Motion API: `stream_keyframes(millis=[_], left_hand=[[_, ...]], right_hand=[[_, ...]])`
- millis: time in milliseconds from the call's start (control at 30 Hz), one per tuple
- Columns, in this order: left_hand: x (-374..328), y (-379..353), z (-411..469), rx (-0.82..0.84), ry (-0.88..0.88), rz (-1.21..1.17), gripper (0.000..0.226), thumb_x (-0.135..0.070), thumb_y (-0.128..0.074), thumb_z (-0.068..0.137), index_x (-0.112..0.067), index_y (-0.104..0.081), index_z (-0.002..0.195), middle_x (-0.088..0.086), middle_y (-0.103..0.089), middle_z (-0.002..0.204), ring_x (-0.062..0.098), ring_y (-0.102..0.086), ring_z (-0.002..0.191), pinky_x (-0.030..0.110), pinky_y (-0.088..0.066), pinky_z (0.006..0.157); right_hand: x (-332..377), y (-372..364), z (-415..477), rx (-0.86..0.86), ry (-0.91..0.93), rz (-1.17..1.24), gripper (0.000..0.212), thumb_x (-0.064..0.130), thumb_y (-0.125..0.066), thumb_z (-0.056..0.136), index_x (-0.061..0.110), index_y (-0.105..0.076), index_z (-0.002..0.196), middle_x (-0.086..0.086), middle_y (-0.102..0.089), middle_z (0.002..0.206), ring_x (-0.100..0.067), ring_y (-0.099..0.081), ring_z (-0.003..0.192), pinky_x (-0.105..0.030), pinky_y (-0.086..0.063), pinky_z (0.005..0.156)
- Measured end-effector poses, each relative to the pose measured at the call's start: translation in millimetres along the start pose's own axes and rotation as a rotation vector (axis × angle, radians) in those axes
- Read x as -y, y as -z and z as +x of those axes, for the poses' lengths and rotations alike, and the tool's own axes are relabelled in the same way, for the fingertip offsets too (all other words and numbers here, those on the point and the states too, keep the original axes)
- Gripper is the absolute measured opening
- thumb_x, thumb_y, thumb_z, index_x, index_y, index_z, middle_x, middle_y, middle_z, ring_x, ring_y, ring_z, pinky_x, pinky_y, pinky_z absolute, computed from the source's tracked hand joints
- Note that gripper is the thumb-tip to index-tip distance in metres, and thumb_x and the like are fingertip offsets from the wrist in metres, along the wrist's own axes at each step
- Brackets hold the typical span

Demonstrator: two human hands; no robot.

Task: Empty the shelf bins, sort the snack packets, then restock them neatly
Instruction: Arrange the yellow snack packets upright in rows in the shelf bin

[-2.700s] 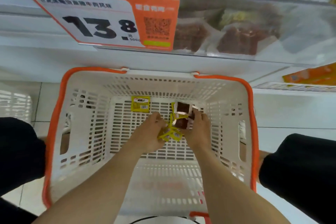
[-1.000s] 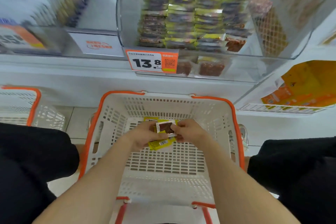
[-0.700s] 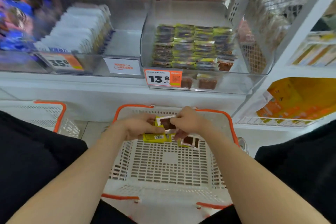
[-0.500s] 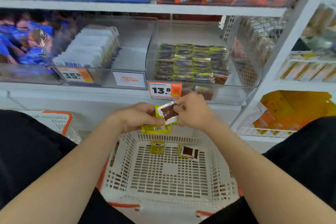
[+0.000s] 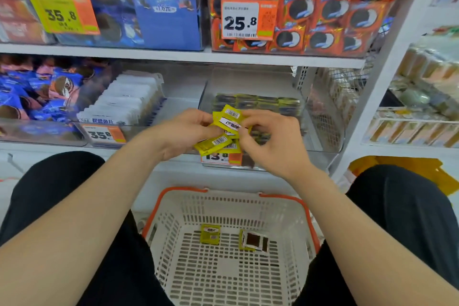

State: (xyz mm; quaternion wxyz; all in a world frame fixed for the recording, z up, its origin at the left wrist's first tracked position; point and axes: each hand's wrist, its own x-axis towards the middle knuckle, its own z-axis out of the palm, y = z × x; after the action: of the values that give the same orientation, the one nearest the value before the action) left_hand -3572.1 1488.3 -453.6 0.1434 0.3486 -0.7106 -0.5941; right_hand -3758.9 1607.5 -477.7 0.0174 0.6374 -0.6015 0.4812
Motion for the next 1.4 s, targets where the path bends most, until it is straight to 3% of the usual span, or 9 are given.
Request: stream_keyframes(millis=[100, 233, 333, 467, 633, 767, 933, 1200, 1400], left_hand=[[-4.1, -0.5, 7.5, -0.036, -0.077, 0.1, 0.021, -0.011, -0.06, 0.105, -0.006, -0.073, 0.122, 0.012, -0.077, 0.116, 0.034, -0.072, 0.114, 0.051, -0.054, 0.106], [-3.2, -4.4, 10.4, -0.088, -0.113, 0.136, 0.02, -0.016, -0.062, 0.105, -0.003, -0.073, 0.117, 0.015, -0.078, 0.11, 0.039, -0.072, 0.11, 0.058, -0.055, 0.101], [-2.6, -5.6, 10.4, -0.064, -0.078, 0.085, 0.022, -0.017, -0.059, 0.107, -0.004, -0.074, 0.116, 0.012, -0.079, 0.108, 0.035, -0.074, 0.108, 0.053, -0.056, 0.102], [-5.6, -3.9, 13.1, -0.003, -0.122, 0.139, 0.02, -0.016, -0.06, 0.106, -0.006, -0.074, 0.118, 0.014, -0.078, 0.111, 0.032, -0.075, 0.106, 0.052, -0.057, 0.101], [-9.6, -7.9, 17.6, -0.027, -0.236, 0.113, 0.018, -0.019, -0.063, 0.105, -0.013, -0.074, 0.118, 0.017, -0.077, 0.109, 0.026, -0.074, 0.095, 0.046, -0.06, 0.09], [-10.9, -17.9, 24.8, -0.29, -0.329, 0.09, 0.014, -0.027, -0.067, 0.103, -0.026, -0.076, 0.113, -0.003, -0.076, 0.111, 0.012, -0.074, 0.095, 0.031, -0.061, 0.08], [-12.5, -32.0, 27.9, -0.42, -0.309, -0.074, 0.01, -0.027, -0.069, 0.101, -0.021, -0.072, 0.108, 0.002, -0.071, 0.095, 0.017, -0.071, 0.064, 0.034, -0.057, 0.05], [-14.6, -49.8, 28.5, -0.485, -0.314, -0.221, 0.017, -0.034, -0.064, 0.104, -0.024, -0.077, 0.109, 0.003, -0.078, 0.101, 0.02, -0.077, 0.088, 0.039, -0.064, 0.07], [-14.0, -47.9, 28.9, -0.419, -0.382, -0.063, 0.049, 0.002, -0.062, 0.097, -0.037, -0.069, 0.126, -0.001, -0.075, 0.111, 0.019, -0.073, 0.095, 0.048, -0.064, 0.084]], right_hand=[[-5.8, -4.2, 8.5, -0.112, -0.072, -0.009, 0.01, 0.031, -0.084, 0.086, 0.022, -0.082, 0.087, 0.009, -0.076, 0.11, -0.002, -0.07, 0.101, -0.035, -0.061, 0.081], [-13.3, -1.8, 16.2, -0.074, -0.167, -0.053, 0.046, 0.026, -0.084, 0.085, 0.025, -0.068, 0.128, 0.006, -0.07, 0.115, -0.015, -0.066, 0.099, -0.04, -0.057, 0.087], [-18.3, 5.7, 22.8, -0.045, -0.178, -0.102, 0.044, 0.024, -0.081, 0.088, 0.028, -0.069, 0.131, 0.009, -0.068, 0.107, -0.015, -0.06, 0.099, -0.042, -0.05, 0.093], [-18.8, 15.0, 33.3, 0.206, 0.017, -0.171, 0.047, 0.013, -0.076, 0.092, 0.023, -0.065, 0.136, 0.0, -0.058, 0.123, -0.014, -0.054, 0.114, -0.018, -0.037, 0.101], [-15.9, 20.9, 37.0, 0.271, -0.047, -0.244, 0.041, 0.008, -0.071, 0.095, 0.016, -0.065, 0.134, -0.006, -0.069, 0.127, -0.028, -0.059, 0.12, -0.029, -0.04, 0.097], [-16.4, 25.8, 35.2, -0.021, -0.546, 0.255, 0.018, 0.008, -0.057, 0.104, 0.015, -0.065, 0.118, -0.008, -0.074, 0.108, -0.032, -0.068, 0.099, -0.044, -0.056, 0.089], [-4.8, 21.0, 38.2, 0.035, -0.962, 1.037, 0.016, 0.0, -0.055, 0.103, 0.007, -0.067, 0.111, -0.011, -0.073, 0.104, -0.022, -0.067, 0.086, -0.033, -0.054, 0.071], [0.1, -7.7, 33.0, 0.039, -0.922, 0.808, 0.018, 0.01, -0.056, 0.106, 0.012, -0.072, 0.115, -0.005, -0.079, 0.104, -0.022, -0.071, 0.097, -0.035, -0.054, 0.075], [-0.2, -1.5, 34.5, -0.009, -0.912, 0.871, 0.023, 0.01, -0.05, 0.109, 0.016, -0.067, 0.122, -0.003, -0.078, 0.112, -0.024, -0.073, 0.106, -0.041, -0.058, 0.092]])
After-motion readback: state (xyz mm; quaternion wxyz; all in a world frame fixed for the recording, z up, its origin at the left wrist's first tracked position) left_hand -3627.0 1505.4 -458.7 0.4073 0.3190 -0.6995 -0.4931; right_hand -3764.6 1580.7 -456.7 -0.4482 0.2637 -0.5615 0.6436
